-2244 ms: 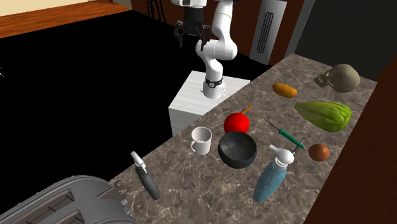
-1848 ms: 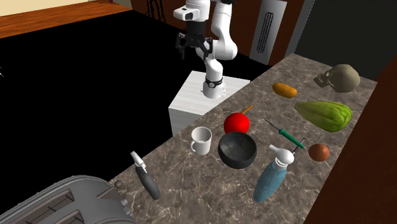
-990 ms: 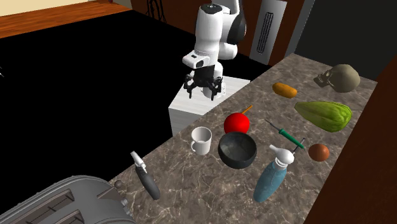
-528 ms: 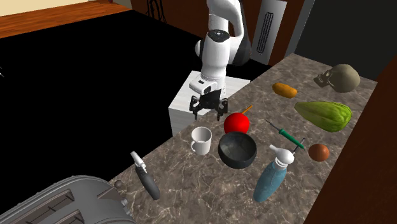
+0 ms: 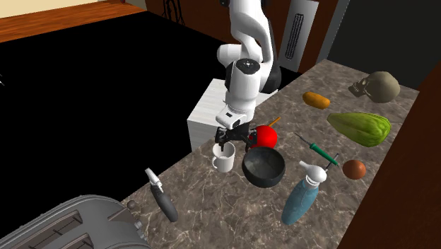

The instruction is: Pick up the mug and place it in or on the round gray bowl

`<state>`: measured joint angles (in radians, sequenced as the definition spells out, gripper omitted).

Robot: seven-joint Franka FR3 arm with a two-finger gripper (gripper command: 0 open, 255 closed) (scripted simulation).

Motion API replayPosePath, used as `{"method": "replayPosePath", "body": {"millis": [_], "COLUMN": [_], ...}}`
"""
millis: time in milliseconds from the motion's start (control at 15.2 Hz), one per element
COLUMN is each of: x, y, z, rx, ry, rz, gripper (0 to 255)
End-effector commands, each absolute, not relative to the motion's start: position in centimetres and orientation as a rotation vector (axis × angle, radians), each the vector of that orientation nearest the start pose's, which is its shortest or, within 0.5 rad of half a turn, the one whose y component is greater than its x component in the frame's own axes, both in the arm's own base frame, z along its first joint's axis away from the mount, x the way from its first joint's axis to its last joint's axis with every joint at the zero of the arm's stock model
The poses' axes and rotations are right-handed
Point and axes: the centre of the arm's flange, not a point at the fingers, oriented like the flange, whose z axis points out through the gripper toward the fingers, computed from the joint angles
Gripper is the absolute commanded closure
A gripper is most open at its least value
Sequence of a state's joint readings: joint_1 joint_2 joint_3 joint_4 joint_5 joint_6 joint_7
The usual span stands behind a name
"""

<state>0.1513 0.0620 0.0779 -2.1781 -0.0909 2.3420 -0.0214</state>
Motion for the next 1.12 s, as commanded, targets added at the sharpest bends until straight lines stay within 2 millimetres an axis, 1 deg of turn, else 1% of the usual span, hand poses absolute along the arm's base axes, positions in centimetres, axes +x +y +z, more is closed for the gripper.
{"method": "replayPosePath", "body": {"millis": [0, 132, 660, 726, 792, 924, 1056], "x": [53.9, 54.0, 54.0, 53.9, 53.8, 54.0, 53.8], "y": [12.3, 12.2, 12.2, 12.3, 11.9, 12.0, 12.1], "z": [36.1, 34.8, 34.8, 35.1, 34.9, 34.7, 34.8], "rx": [-3.151, -3.151, -3.151, -3.151, -3.151, -3.151, -3.151], "ry": [-0.495, -0.495, -0.495, -0.494, -0.494, -0.494, -0.494], "rz": [-0.171, -0.171, -0.171, -0.171, -0.171, -0.171, -0.172], "gripper": [0, 0, 0, 255, 255, 255, 255]}}
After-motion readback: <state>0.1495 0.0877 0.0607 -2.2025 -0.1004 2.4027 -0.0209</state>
